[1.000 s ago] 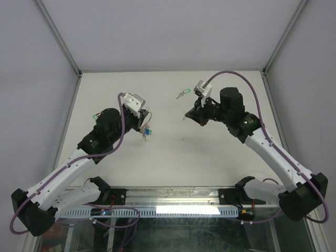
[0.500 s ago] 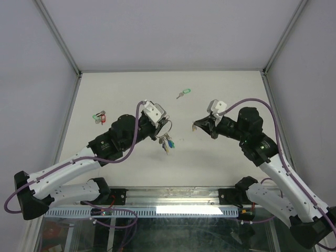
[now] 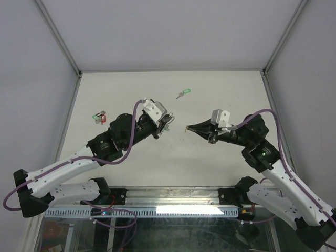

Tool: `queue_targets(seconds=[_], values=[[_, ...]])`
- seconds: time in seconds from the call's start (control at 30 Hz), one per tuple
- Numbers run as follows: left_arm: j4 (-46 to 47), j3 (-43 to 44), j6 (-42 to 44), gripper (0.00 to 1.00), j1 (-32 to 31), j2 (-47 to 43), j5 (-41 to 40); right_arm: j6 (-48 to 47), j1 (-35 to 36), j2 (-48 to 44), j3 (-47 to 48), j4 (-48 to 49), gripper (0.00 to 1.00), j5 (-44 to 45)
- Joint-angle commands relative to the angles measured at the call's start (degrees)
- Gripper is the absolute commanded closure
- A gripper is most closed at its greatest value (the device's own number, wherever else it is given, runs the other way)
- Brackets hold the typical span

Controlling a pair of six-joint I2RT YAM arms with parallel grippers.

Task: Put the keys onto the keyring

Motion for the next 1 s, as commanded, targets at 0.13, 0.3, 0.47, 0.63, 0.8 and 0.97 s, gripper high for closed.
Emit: queue_targets(seconds=[0.13,0.3,0.47,0.63,0.8,0.97], values=[[2.78,2.92,2.14,1.00,-0.99,-1.00,0.35,-10.94,14.49,4.65,4.98,0.31,1.00,15.68],[0.01,3.99,5.28,1.00,-3.56,-1.22,-2.60,-17.19,17.55,6.28,5.57,1.17,1.00,22.92],[-0.83,4.32,11.02,1.00,-12.57,-1.58,-14.41,-20.00,18.11,4.86,4.87,-1.32,1.00,23.41],[-0.46,3.57,12.83,1.00,-16.41,-2.02,-18.77,-19.78,20.77,3.66,4.50,-2.86,1.00,25.74],[-0.33,3.48,13.41,1.00,-16.62,-3.01,-19.21,-21.31,25.61,3.49,3.74,-1.69,1.00,32.66],[-0.27,2.97,13.59,1.00,-16.80,-3.30,-19.71,-23.10,28.63,4.29,4.24,-0.26,1.00,36.01]])
